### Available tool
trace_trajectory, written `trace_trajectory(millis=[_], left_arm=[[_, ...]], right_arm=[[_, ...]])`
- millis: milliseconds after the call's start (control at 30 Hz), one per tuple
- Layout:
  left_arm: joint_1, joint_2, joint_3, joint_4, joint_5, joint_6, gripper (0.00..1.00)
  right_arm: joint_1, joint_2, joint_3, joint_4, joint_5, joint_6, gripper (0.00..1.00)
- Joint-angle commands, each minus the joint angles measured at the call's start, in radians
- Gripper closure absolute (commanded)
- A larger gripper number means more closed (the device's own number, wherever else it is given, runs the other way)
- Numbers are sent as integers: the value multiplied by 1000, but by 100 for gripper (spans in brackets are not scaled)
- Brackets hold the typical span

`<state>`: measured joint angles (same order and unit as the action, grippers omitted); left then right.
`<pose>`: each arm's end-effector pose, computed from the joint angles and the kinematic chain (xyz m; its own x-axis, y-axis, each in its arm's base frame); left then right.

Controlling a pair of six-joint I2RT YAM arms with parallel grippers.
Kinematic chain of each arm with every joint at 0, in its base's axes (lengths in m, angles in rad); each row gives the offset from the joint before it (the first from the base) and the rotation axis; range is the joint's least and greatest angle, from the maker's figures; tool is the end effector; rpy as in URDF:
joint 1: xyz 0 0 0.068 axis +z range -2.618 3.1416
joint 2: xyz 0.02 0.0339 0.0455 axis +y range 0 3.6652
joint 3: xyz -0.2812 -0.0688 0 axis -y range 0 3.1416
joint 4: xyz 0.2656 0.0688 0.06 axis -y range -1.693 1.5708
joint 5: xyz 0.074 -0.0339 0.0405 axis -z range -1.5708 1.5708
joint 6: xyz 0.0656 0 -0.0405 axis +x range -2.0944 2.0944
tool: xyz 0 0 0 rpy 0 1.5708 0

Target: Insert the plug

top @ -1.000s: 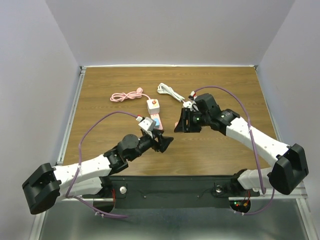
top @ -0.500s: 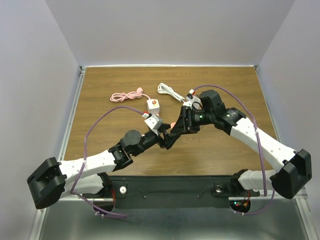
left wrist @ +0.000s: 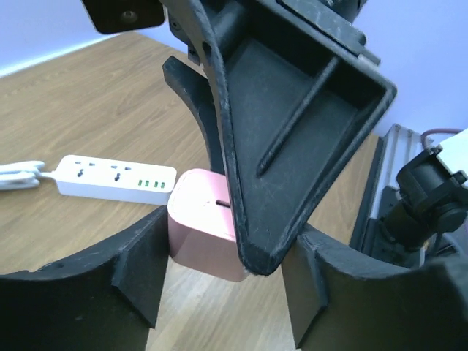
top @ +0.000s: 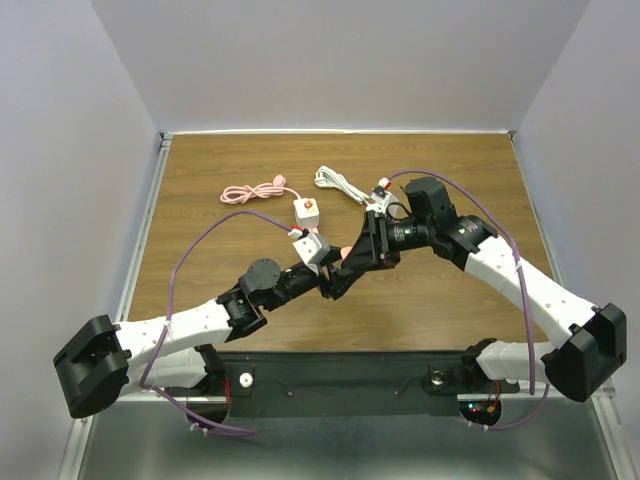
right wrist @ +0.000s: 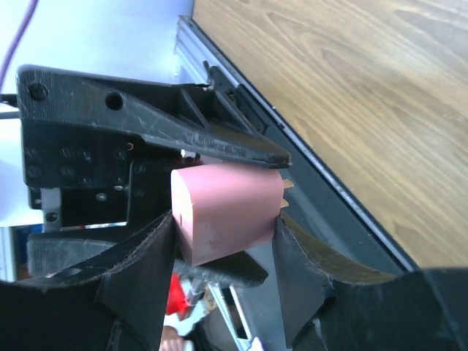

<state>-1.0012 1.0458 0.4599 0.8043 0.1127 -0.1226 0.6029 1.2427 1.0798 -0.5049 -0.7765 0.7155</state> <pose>0.1391 -0.2309 0.2901 0.0064 -0.2353 -0.9719 0.9035 0.4178 -0.0952 0.2178 0.2057 0.3210 -0.9477 -0.0842 -0.3079 -0.3128 0.4384 0.8426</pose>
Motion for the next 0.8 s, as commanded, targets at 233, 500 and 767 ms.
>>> trace_trajectory(millis=[233, 500, 767], left_arm=[[1, -9, 28, 93, 56, -8, 100], [-1, -41, -3, -5, -21, 8, 100], [-1, -34, 23, -131, 19, 41, 100]], right_arm=[[-6, -42, -12, 85, -110, 30, 84], [-20, -124, -27, 66, 101, -10, 26], [-18, -132, -20, 14, 318, -116, 21]])
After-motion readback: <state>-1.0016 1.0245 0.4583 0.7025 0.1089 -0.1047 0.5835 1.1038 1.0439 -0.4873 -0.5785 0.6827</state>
